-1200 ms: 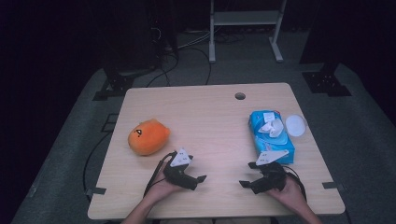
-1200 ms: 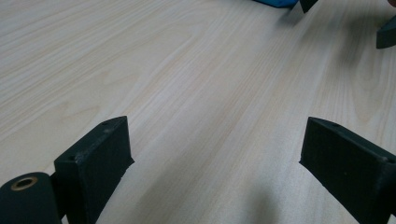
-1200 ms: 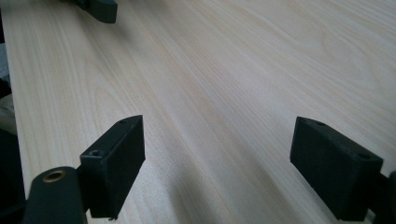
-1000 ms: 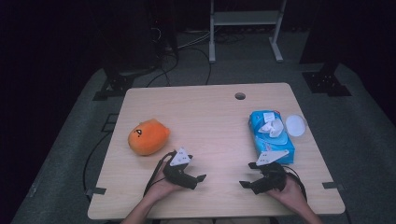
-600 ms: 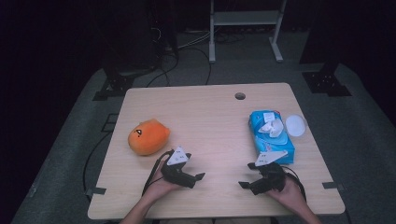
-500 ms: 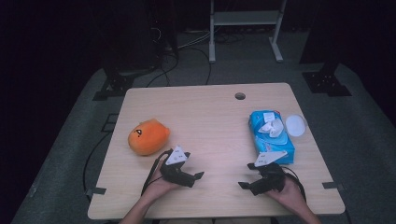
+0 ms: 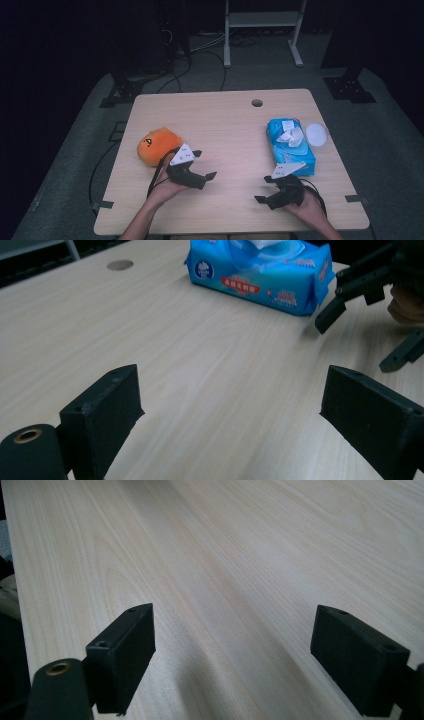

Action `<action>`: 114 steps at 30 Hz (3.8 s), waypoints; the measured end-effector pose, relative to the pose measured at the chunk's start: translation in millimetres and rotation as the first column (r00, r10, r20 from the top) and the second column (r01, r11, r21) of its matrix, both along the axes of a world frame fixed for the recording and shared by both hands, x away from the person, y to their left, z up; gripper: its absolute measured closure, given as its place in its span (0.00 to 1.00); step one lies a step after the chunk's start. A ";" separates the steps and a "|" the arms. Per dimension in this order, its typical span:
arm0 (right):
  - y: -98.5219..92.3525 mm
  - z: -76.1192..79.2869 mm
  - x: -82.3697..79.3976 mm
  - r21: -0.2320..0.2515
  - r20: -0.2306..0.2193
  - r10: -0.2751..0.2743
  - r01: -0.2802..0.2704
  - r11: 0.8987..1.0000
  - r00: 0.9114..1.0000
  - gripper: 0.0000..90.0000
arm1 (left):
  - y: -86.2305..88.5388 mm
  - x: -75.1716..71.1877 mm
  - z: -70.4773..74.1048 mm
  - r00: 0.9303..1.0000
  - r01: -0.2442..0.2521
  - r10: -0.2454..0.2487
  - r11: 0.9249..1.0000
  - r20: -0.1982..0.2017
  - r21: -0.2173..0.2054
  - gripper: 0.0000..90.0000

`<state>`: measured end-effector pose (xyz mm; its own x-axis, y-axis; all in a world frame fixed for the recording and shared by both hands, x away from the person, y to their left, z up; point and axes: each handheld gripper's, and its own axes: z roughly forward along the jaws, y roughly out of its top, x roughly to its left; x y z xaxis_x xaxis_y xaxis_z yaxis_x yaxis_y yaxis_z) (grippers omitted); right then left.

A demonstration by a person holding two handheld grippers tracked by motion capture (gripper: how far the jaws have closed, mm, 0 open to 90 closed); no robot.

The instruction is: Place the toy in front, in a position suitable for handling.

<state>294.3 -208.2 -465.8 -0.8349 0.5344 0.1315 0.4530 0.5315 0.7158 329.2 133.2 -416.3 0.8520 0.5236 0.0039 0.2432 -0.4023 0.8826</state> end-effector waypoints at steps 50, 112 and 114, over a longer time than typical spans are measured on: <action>-0.7 1.4 -0.2 0.004 0.006 -0.003 0.003 1.000 1.000 0.19 | 141.3 35.3 30.9 0.902 -0.418 0.429 0.897 0.057 -0.147 0.09; 2.4 1.9 -2.9 -0.018 0.013 0.031 -0.031 0.999 0.999 0.19 | 152.3 44.7 -16.1 0.903 -0.430 0.427 0.893 -0.052 -0.136 0.48; 2.0 2.0 -2.9 -0.017 0.012 0.030 -0.030 0.999 0.999 0.19 | 152.0 44.3 -14.8 0.906 -0.423 0.420 0.894 -0.053 -0.150 0.48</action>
<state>291.5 -206.1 -463.8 -0.8521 0.5112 0.1123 0.4277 0.5565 0.7124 373.5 285.2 -431.1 0.5507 0.8260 -0.1200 0.3770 -0.1179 0.9187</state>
